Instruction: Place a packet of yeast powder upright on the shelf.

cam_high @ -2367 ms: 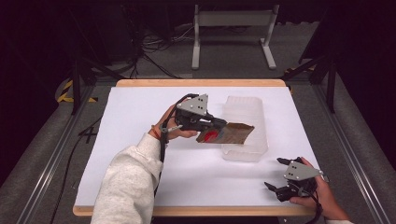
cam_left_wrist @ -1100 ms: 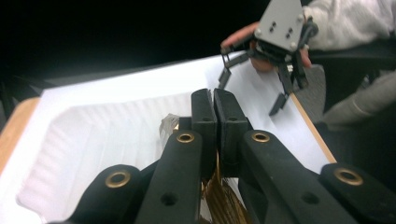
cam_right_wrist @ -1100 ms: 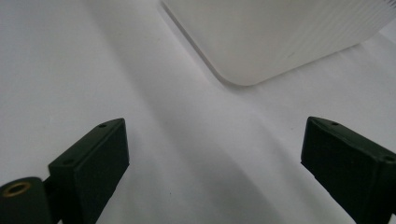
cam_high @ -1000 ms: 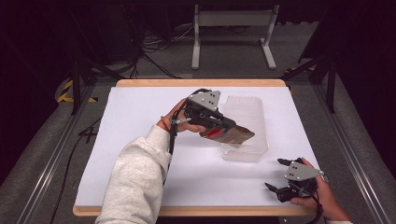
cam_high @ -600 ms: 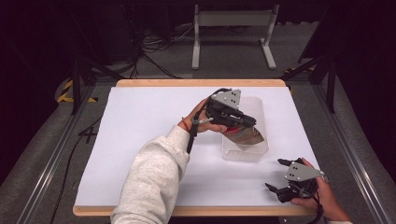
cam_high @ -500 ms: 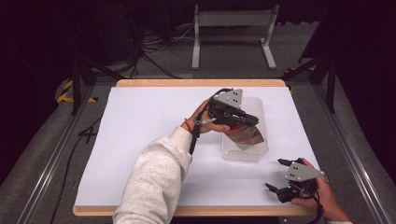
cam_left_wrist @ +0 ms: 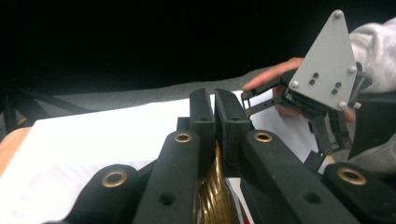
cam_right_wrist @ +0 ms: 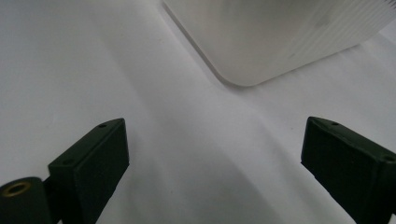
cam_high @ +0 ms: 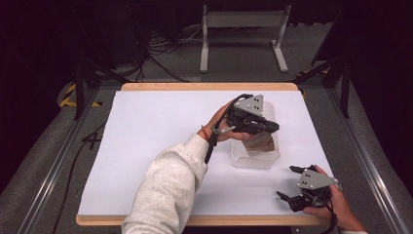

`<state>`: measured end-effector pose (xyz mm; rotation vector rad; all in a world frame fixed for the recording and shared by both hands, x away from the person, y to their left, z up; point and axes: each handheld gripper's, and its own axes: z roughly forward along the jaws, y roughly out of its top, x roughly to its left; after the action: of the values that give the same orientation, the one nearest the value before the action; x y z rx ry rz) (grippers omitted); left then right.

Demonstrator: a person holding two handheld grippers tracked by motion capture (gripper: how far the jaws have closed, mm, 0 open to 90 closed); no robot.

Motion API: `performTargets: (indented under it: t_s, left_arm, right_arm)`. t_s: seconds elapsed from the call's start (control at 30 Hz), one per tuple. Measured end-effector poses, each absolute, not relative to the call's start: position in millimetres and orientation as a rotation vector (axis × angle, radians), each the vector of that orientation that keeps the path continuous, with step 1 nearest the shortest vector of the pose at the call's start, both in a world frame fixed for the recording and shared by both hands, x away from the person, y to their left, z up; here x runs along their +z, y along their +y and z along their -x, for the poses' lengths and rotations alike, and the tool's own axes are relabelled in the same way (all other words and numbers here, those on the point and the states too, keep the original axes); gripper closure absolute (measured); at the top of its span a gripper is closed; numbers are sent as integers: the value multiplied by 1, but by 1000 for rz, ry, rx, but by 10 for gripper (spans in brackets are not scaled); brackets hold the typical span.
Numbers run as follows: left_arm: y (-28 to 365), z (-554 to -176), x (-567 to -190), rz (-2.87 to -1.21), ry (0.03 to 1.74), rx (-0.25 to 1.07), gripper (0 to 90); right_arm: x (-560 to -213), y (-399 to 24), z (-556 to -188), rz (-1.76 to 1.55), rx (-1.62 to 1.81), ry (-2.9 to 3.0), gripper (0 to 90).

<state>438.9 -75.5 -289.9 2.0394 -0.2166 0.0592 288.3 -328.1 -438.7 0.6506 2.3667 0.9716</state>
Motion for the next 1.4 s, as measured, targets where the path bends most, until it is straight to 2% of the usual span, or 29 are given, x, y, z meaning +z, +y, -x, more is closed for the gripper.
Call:
performTargets:
  t_s: [0.07,0.2,0.3,0.47,0.53,0.6,0.7,0.87,1.4]
  left_arm:
    - [-70,-437,-286,-2045,-223,81,873]
    - [-57,-441,-285,-2053,-238,14,872]
    - [-63,-441,-291,-2029,-232,-11,858]
    - [-77,-442,-299,-1886,-139,-65,720]
    - [-78,-446,-301,-1819,-34,-70,599]
    - [-74,-450,-304,-1773,9,-83,602]
    - [-68,-452,-306,-1782,30,-74,555]
    - [-43,-455,-304,-1820,57,-15,456]
    - [22,-431,-310,-1958,77,222,409]
  right_arm:
    - [-439,-328,-288,-651,970,2367,81]
    - [-438,-328,-288,-650,976,2366,81]
    - [-438,-327,-289,-653,974,2368,81]
    - [-438,-327,-288,-645,975,2370,81]
    - [-439,-328,-288,-648,975,2369,81]
    - [-439,-329,-288,-653,979,2369,81]
    - [-439,-329,-288,-645,978,2371,81]
    - [-439,-328,-288,-649,977,2373,81]
    - [-439,-327,-289,-649,966,2379,81]
